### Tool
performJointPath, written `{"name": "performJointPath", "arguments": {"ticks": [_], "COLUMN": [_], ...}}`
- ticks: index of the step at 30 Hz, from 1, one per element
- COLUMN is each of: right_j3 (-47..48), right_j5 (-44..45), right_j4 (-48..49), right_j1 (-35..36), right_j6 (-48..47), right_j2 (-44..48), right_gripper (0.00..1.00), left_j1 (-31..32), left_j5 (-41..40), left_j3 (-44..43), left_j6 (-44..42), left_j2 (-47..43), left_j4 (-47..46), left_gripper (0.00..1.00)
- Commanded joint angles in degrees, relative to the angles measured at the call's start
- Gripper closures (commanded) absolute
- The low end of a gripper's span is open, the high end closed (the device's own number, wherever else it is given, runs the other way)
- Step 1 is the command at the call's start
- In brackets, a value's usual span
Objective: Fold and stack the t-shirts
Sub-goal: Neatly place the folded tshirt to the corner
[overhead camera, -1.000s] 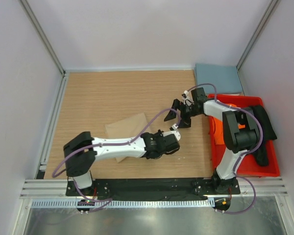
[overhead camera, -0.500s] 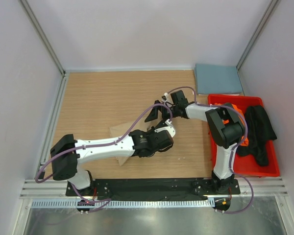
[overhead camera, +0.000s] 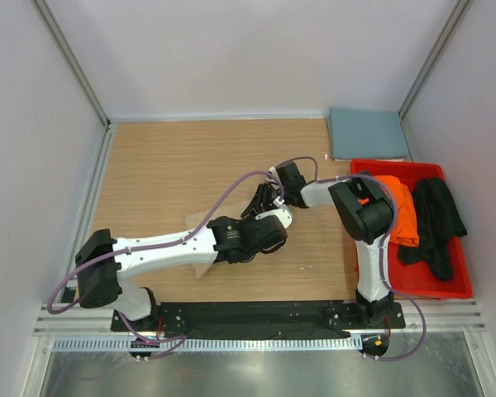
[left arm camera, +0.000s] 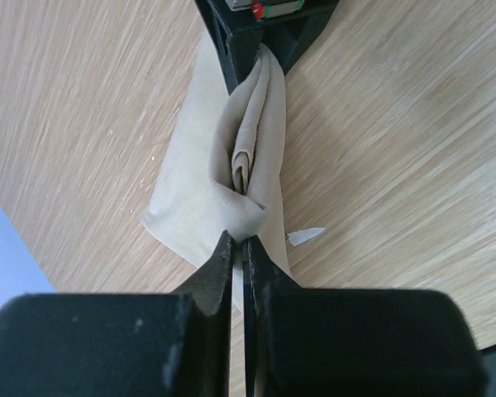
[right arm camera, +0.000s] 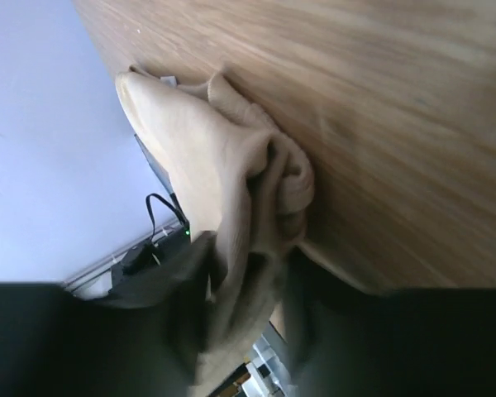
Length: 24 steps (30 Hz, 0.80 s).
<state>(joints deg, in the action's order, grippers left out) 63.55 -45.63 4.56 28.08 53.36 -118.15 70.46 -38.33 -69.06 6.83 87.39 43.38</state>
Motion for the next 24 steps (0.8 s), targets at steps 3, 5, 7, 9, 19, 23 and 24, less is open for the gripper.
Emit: {"name": "performJointPath", "arguments": {"ticks": [3, 5, 7, 9, 19, 23, 24], "right_j3": [3.5, 4.7, 7.9, 13.7, 35.6, 45.1, 49.3], "right_j5": [4.0, 7.0, 10.4, 18.8, 62.0, 66.7, 66.7], "right_j4": [4.9, 0.7, -4.2, -19.4, -53.8, -58.9, -59.7], "right_j1": [1.0, 1.0, 1.0, 1.0, -0.7, -4.2, -5.1], "right_j6": [2.2, -1.6, -6.8, -17.9, -48.2, -50.7, -51.0], "right_j2": [-1.1, -0.4, 0.9, 1.4, -1.9, -4.5, -5.6], "right_gripper": [0.80, 0.98, 0.98, 0.98, 0.99, 0.98, 0.99], "left_j1": [-0.3, -0.5, -1.0, -3.2, -17.3, -21.1, -21.7], "left_j5": [2.4, 4.5, 7.6, 10.2, 18.5, 23.9, 24.6], "left_j3": [-0.6, -0.8, -0.4, 0.7, 5.6, 8.8, 9.2], "left_j6": [0.0, 0.9, 2.1, 4.8, 14.4, 17.4, 17.8], "left_j2": [-3.8, -4.8, -6.1, -9.1, -22.1, -22.9, -22.9], "left_j4": [-0.7, -0.9, -1.8, -2.5, -5.6, -6.7, -6.9], "left_gripper": [1.00, 0.95, 0.72, 0.59, 0.53, 0.54, 0.54]}}
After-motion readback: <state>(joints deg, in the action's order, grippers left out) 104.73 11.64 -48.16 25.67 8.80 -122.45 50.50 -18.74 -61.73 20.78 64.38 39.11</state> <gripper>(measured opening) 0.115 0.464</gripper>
